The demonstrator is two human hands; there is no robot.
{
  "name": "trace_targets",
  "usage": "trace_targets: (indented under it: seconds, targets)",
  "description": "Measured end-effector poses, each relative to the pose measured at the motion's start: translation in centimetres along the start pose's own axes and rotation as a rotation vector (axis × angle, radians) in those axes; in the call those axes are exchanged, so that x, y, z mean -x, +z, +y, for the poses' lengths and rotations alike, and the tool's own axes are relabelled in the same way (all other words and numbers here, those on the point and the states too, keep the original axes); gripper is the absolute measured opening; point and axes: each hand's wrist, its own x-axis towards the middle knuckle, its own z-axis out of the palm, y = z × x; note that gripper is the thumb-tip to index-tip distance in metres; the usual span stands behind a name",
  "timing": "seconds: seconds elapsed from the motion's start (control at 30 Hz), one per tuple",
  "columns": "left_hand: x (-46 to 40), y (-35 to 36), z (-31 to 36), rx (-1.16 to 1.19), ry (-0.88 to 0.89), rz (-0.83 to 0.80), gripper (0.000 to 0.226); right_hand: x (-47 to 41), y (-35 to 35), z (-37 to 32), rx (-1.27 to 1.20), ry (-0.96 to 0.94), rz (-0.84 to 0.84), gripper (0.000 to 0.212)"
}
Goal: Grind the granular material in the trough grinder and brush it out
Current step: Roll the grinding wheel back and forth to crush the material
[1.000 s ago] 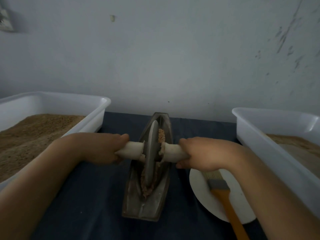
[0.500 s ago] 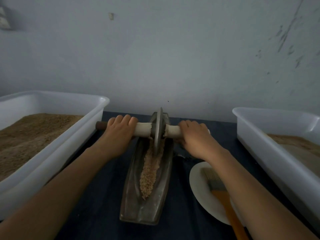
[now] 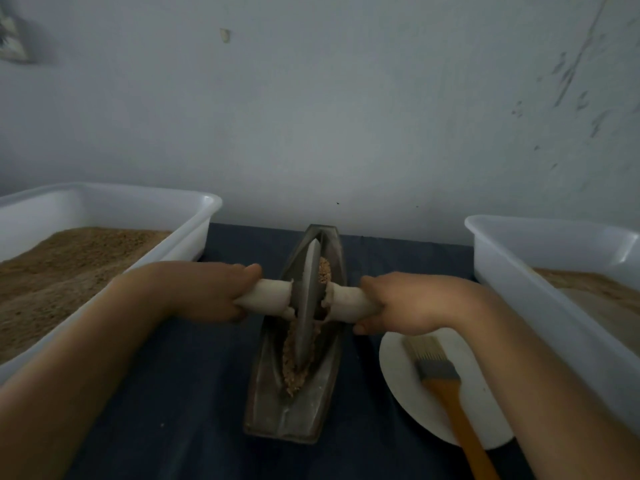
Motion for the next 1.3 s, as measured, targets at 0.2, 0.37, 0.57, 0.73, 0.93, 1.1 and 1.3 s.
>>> trace_targets:
  seconds: [0.2, 0.37, 0.57, 0.73, 0.93, 1.1, 1.3]
  targets:
    - [-2.0, 0.6, -0.4, -0.056, -0.035, 0.191, 0.028, -2.3, 0.7, 0.9, 0.045, 0.065, 0.169, 0.03]
    - [-5.3, 2.6, -0.8, -0.218, -0.107, 0.611, 0.033, -4.9, 2.3, 2.6, 0.169, 0.079, 0.536, 0.026]
    - [-5.8, 3.1, -1.0, -0.211, -0.064, 0.717, 0.037, -5.2, 2.8, 3.0, 0.173, 0.088, 0.588, 0.029]
    - [-3.6, 2.4, -1.0, -0.147, -0.059, 0.475, 0.037, -3.4, 1.9, 1.4, 0.128, 0.075, 0.364, 0.028]
    - [0.0, 0.5, 0.1, -0.086, -0.007, 0.088, 0.029, -0.1, 0.1, -0.3, 0.025, 0.006, 0.053, 0.036]
    - [0.5, 0.0, -0.1, 0.032, 0.002, -0.041, 0.025, 0.3, -0.3, -0.3, 0.014, -0.011, 0.0, 0.029]
    - [-2.7, 1.8, -0.7, -0.112, -0.05, 0.359, 0.027, -2.9, 1.2, 1.2, 0.087, 0.068, 0.272, 0.029]
